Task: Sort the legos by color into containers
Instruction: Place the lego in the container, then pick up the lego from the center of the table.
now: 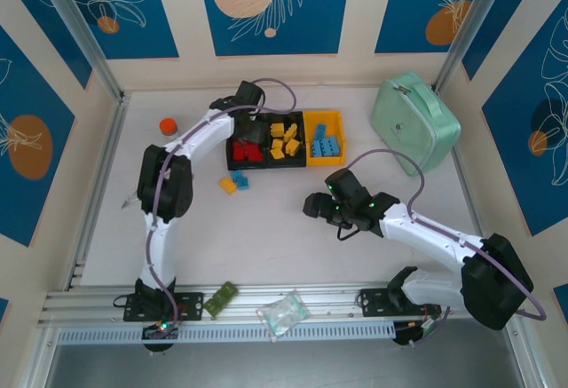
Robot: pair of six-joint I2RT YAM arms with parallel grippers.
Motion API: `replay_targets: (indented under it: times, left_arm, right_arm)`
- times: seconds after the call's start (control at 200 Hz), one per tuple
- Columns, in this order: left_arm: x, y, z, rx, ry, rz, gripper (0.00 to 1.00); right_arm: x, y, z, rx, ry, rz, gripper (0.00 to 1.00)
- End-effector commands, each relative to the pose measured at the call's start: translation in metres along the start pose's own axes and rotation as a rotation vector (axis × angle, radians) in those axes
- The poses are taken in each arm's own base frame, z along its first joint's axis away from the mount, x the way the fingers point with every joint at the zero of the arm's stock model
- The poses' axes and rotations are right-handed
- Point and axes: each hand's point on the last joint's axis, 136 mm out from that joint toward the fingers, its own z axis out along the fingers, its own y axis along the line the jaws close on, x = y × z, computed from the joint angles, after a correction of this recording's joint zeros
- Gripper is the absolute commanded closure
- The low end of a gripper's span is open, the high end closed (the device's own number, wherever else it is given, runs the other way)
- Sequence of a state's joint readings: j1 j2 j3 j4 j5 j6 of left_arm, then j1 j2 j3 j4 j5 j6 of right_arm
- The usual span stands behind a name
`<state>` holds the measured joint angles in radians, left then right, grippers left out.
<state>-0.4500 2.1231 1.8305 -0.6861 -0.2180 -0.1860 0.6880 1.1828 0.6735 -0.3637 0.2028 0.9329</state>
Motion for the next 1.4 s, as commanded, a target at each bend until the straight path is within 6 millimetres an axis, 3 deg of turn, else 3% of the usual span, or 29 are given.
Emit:
replay_targets:
  times: [0.0,0.25,0.36,0.555,0.715,0.92,1.391]
  left_arm:
    - [0.000,0.005,-0.046,0.036,-0.065,-0.059,0.32]
    - [0.059,0.014,-0.080,0.077,-0.083,-0.110,0.32]
    - [0.083,0.012,-0.087,0.119,-0.106,-0.045,0.23]
    - [0.110,0.014,-0.085,0.134,-0.100,0.001,0.12]
    - [0.134,0.021,-0.069,0.114,-0.069,0.050,0.08]
    - [0.142,0.017,-0.065,0.174,-0.132,0.208,0.08]
    - [0.156,0.027,-0.021,0.219,0.020,0.243,0.09]
  right_arm:
    - [-0.010,0.009,-0.012,-0.004,-0.032,-0.047,0.25]
    - [-0.026,0.018,-0.039,-0.087,-0.074,-0.112,0.23]
    - [-0.030,0.028,-0.049,-0.144,-0.092,-0.157,0.23]
    - [-0.018,0.054,-0.052,-0.287,-0.036,-0.260,0.22]
    - [-0.009,0.062,-0.048,-0.327,-0.001,-0.302,0.21]
    - [-0.005,0.062,-0.043,-0.335,0.012,-0.303,0.21]
    - [0.001,0.051,-0.043,-0.325,-0.003,-0.279,0.22]
